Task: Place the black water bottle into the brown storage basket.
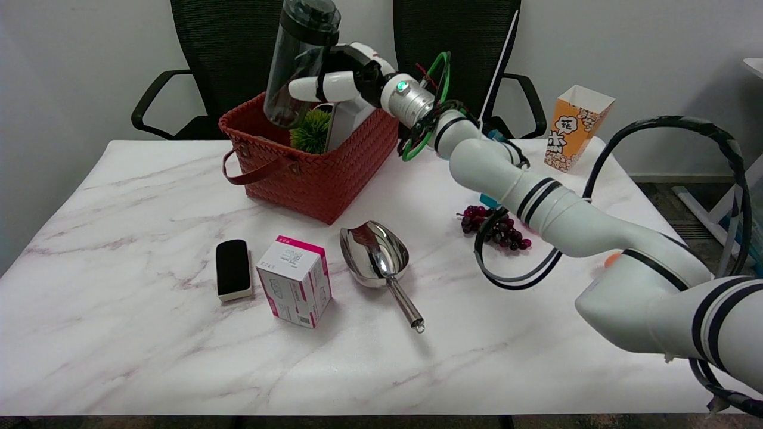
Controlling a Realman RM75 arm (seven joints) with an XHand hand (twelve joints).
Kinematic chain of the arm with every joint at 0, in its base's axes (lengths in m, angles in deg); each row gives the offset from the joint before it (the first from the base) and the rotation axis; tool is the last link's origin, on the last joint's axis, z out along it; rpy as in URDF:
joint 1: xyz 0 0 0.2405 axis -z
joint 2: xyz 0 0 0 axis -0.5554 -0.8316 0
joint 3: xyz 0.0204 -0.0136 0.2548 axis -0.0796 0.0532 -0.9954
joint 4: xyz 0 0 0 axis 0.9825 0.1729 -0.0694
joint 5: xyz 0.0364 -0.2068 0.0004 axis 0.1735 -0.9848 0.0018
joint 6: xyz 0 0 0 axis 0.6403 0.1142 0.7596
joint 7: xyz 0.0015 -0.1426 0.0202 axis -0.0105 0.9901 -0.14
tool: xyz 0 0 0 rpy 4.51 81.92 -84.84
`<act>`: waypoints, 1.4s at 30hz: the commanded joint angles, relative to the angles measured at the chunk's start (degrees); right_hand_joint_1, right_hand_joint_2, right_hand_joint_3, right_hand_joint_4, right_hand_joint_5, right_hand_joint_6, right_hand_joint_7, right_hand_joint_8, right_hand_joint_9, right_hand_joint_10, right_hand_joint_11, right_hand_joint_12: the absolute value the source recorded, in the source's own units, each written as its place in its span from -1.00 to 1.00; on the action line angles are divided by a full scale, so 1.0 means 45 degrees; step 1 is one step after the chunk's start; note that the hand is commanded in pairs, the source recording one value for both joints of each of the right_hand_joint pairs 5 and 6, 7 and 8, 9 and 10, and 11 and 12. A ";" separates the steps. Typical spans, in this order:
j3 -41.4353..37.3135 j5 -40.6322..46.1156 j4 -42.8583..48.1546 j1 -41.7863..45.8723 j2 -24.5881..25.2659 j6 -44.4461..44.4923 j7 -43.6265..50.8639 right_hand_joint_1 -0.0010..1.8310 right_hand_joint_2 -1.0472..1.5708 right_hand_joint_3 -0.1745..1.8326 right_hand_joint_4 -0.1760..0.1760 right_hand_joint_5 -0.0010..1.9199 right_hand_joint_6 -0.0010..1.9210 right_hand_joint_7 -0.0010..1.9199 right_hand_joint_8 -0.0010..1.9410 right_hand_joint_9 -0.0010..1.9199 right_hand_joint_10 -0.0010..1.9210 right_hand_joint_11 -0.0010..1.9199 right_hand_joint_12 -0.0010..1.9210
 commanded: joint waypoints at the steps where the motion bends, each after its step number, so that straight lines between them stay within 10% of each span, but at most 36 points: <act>1: 0.0359 -0.0084 0.0443 0.0927 0.0567 -0.0151 -0.0012 0.28 0.53 -0.17 0.00 -0.17 -0.17 0.02 0.01 -0.22 -0.22 -0.36 -0.36; 42: 0.0698 -0.1788 -0.1755 -0.0804 0.2200 0.0551 -0.0012 0.28 0.51 -0.13 0.00 -0.16 -0.16 0.01 0.00 -0.23 -0.23 -0.39 -0.39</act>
